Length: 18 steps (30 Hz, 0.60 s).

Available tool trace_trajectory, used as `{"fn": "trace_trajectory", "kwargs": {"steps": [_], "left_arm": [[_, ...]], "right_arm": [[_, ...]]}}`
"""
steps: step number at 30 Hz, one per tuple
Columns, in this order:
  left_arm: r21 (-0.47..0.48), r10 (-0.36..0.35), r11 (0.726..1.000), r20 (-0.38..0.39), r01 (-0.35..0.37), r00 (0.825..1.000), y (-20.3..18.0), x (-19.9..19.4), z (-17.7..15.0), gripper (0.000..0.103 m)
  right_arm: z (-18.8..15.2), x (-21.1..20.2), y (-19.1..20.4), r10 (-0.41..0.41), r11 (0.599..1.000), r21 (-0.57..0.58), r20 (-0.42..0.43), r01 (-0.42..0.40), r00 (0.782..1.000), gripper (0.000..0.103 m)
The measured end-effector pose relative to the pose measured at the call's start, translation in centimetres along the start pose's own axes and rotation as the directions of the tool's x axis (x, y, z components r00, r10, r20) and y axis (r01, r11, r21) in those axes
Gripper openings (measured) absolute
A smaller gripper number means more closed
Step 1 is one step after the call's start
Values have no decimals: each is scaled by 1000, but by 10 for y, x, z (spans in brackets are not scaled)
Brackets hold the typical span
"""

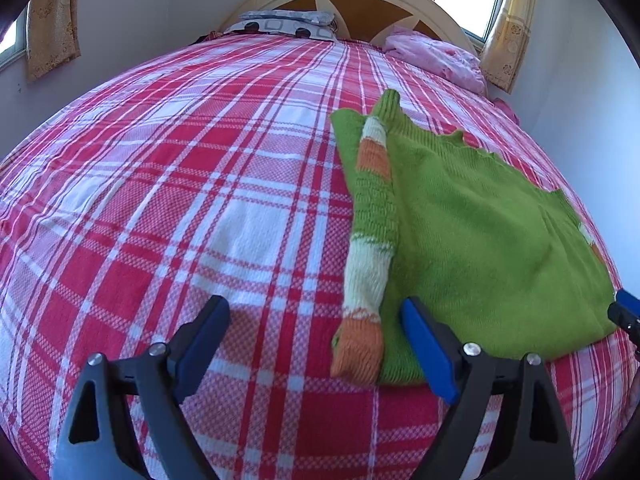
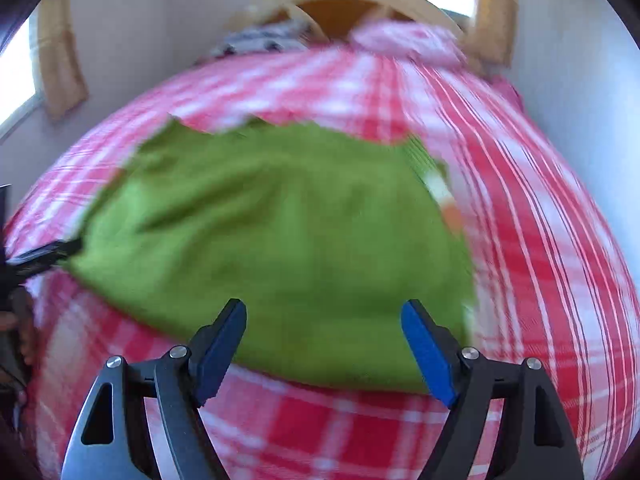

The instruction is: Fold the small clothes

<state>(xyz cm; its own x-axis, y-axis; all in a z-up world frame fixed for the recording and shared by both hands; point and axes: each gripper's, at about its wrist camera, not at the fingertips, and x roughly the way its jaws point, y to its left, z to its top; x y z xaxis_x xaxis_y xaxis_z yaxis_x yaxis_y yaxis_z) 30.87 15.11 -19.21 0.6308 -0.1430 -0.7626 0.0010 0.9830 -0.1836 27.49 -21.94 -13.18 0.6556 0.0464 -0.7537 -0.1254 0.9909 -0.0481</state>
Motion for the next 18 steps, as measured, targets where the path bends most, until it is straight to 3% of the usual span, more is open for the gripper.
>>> {"fn": "trace_trajectory", "kwargs": {"steps": [2,6,9,12,15,18], "left_arm": [[12,11,1000,-9,-11,1000,-1,0,-3,91],[24,20,1000,-9,-19,1000,-3,-1,-3,91],[18,10,1000,-6,-10,1000,-1,-2,-4,91],[19,5,1000,-4,-5,1000,0,-4,-6,91],[12,-19,1000,-3,19,1000,2,-7,-8,95],[10,-36,999,-7,36,999,3,-8,-8,98]], "right_arm": [[7,-3,30,56,997,-58,15,-55,998,81],[25,16,84,87,982,-170,21,-83,996,81],[38,48,119,31,975,-221,-8,-32,1000,81],[33,72,134,33,978,-203,-61,-44,998,80],[27,66,129,63,985,-158,-62,-73,996,80],[22,61,129,74,975,-203,-92,-91,993,80]]}}
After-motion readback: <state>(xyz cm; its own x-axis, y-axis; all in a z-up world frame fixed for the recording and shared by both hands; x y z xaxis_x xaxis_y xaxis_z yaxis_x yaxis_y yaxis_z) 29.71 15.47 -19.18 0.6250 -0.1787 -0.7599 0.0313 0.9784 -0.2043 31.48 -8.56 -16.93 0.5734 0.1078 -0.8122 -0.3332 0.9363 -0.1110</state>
